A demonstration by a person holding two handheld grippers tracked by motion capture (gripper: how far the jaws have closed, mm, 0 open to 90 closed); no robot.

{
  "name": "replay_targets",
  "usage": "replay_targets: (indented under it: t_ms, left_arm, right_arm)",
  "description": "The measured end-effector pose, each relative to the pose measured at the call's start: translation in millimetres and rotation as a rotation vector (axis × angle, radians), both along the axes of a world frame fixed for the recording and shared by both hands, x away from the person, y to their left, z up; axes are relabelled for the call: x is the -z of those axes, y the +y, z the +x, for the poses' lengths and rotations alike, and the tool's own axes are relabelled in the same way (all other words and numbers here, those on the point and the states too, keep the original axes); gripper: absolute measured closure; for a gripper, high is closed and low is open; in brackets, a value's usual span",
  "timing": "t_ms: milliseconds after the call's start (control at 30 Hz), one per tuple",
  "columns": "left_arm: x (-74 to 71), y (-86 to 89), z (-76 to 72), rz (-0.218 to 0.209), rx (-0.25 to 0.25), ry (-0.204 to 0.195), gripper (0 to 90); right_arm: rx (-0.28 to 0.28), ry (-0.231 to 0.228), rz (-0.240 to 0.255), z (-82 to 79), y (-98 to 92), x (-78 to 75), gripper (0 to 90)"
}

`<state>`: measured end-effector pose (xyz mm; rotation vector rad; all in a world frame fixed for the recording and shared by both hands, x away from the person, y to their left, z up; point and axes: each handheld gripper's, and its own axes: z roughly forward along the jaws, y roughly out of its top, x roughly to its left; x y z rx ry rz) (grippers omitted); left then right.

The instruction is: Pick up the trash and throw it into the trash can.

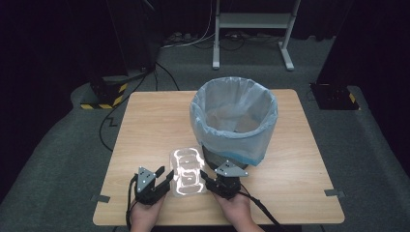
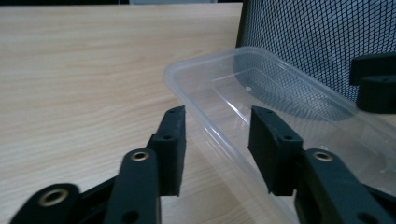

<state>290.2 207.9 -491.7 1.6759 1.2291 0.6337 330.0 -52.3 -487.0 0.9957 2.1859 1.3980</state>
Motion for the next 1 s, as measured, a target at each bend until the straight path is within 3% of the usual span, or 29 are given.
replay_targets:
  t_ms: [100,133,233,267,300,333,367,400,433,533,667,700,767,833,867,1000]
  left_arm:
    - [2.9,-3.1,0.9,-0.013,0.016,0.021,49.1]
    - [5.9,-5.6,2.6,-0.035,0.046,0.065,45.8]
    - [8.4,-4.7,3.0,-0.068,0.052,0.079,40.6]
    - [9.4,-2.4,4.9,-0.106,0.053,0.103,39.8]
    - [10.3,-1.2,6.6,-0.124,0.060,0.118,38.4]
    - [11.4,-0.6,7.8,-0.139,0.066,0.129,36.6]
    - [11.4,-0.6,7.8,-0.139,0.066,0.129,36.1]
    - [13.5,-0.4,9.4,-0.176,0.092,0.148,35.8]
    - [14.5,-1.6,9.9,-0.186,0.108,0.155,35.6]
    - [14.7,-5.0,10.1,-0.186,0.108,0.160,33.6]
    - [13.9,-2.5,9.3,-0.197,0.104,0.156,37.9]
    - [11.1,-1.4,6.6,-0.202,0.106,0.143,43.9]
    - [7.9,-1.3,3.8,-0.192,0.099,0.111,48.1]
    - [2.9,-0.3,0.8,-0.192,0.087,0.069,54.2]
    - [-0.2,-0.7,-0.3,-0.174,0.084,0.056,58.1]
    - [-4.6,-6.3,-4.2,-0.151,0.088,0.041,63.7]
  right_arm:
    - [-0.008,0.048,0.004,3.9,3.6,6.6,45.3]
    - [-0.011,0.065,0.006,4.8,5.0,8.6,43.6]
    - [-0.020,0.092,0.015,5.8,7.0,11.2,41.9]
    - [-0.004,0.143,0.023,4.1,8.1,9.7,41.7]
    - [-0.007,0.153,0.028,4.3,8.3,9.9,40.6]
    - [-0.040,0.125,0.033,7.9,8.4,11.9,39.4]
    - [-0.040,0.125,0.033,7.9,8.4,11.9,39.4]
    - [-0.045,0.155,0.050,8.6,10.1,13.5,37.2]
    - [-0.051,0.167,0.054,8.9,10.7,13.7,37.1]
    - [-0.059,0.179,0.065,10.1,12.3,14.5,36.9]
    - [-0.049,0.183,0.061,10.2,12.0,13.4,39.7]
    - [-0.042,0.152,0.045,8.9,10.6,10.1,45.7]
    - [-0.039,0.110,0.020,7.5,9.9,6.2,50.4]
    - [-0.032,0.066,-0.018,4.5,11.1,3.4,61.4]
    - [-0.034,0.066,-0.037,2.4,12.8,2.9,63.0]
    - [-0.086,0.013,-0.055,-6.6,22.3,3.2,74.2]
